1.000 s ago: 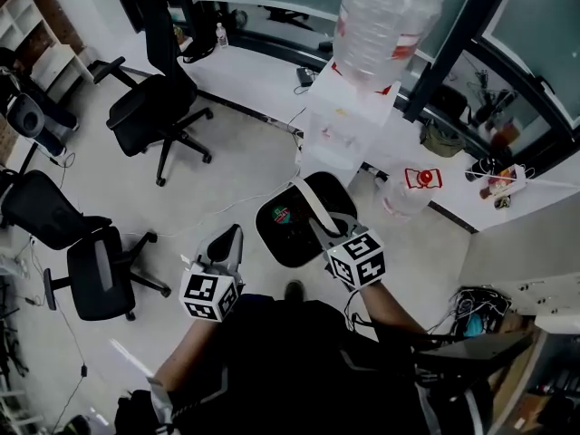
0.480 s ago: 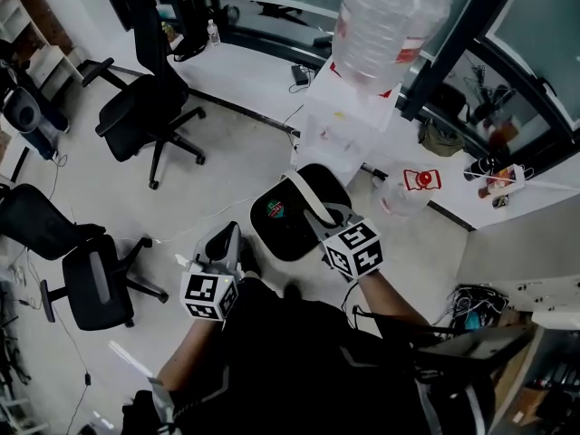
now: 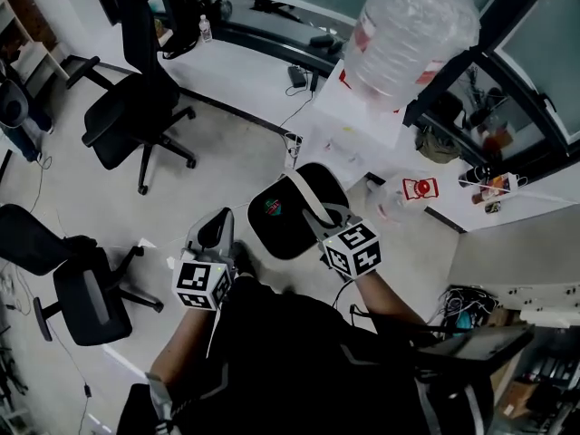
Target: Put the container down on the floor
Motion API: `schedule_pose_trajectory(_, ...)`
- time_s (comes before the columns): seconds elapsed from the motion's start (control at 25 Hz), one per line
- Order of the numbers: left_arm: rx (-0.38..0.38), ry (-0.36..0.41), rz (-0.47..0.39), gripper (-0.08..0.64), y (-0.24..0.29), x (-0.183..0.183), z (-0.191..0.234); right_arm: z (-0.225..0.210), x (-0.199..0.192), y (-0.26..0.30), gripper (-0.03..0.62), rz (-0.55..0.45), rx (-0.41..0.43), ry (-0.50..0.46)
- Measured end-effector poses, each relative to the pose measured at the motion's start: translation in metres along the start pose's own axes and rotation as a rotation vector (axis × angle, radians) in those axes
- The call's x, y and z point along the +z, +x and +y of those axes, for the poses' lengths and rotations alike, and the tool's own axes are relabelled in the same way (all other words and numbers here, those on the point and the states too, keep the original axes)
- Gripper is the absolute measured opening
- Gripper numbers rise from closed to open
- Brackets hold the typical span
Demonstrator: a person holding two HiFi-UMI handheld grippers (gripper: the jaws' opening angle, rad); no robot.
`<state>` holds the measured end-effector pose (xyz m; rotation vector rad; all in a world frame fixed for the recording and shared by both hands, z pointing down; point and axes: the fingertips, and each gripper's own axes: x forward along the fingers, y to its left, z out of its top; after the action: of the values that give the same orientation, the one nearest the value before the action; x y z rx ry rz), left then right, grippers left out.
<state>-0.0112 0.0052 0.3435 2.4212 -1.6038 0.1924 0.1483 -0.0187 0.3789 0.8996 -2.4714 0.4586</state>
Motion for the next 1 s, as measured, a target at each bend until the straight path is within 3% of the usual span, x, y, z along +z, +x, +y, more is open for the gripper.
schedule_pose_trajectory(0.84,-0.061,-0.064,0.033,0.006,0.088,0.010,0.163,-0.018,0.063,0.152,0.009,0.055,-0.023,-0.049)
schedule_pose_trajectory(1.0,-0.084,-0.031,0.049,0.006,0.106,0.005,0.186,-0.024,0.070,0.182,0.009,0.059,-0.016,-0.074)
